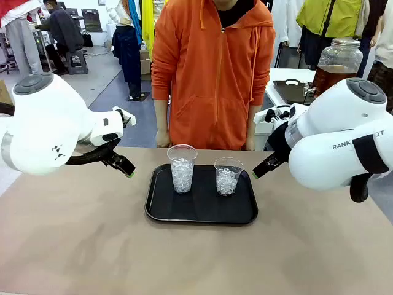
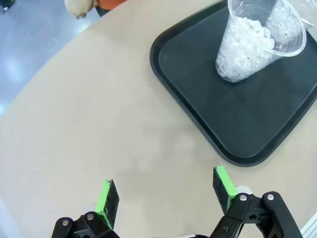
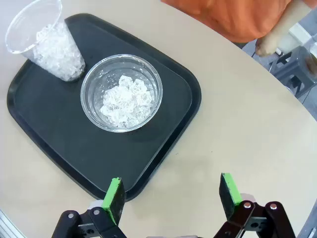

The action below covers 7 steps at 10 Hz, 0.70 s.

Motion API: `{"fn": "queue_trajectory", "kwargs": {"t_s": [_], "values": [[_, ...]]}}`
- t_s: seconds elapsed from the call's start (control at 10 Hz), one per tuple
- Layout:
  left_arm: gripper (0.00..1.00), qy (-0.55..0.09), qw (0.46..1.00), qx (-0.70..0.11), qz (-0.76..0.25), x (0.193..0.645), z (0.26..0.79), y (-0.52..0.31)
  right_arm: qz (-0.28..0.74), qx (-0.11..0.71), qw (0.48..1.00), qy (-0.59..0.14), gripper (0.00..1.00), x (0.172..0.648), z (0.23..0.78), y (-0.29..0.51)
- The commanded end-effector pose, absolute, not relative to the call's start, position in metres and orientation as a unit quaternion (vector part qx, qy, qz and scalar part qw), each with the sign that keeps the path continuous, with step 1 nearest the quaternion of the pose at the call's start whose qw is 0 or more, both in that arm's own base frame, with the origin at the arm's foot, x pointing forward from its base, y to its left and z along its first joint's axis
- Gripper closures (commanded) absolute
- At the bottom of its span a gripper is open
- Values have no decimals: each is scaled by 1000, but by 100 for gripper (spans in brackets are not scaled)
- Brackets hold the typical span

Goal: Pour the drink into the iced cup.
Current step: Pick up the iced cup indicated by the human and present it to them.

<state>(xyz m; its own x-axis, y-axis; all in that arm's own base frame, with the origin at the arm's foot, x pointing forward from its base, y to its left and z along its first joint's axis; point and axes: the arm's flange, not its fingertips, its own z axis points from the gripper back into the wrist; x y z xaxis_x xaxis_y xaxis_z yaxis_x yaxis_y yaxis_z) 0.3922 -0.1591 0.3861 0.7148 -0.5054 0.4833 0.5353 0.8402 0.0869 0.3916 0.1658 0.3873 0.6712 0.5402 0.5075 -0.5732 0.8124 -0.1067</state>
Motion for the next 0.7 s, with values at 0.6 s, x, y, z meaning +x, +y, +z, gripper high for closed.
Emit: {"fn": "queue_trajectory", "kwargs": {"t_s": [0.6], "values": [[0, -254, 924, -26, -283, 393, 388, -157, 305, 30, 913, -270, 0, 392, 390, 164]]}}
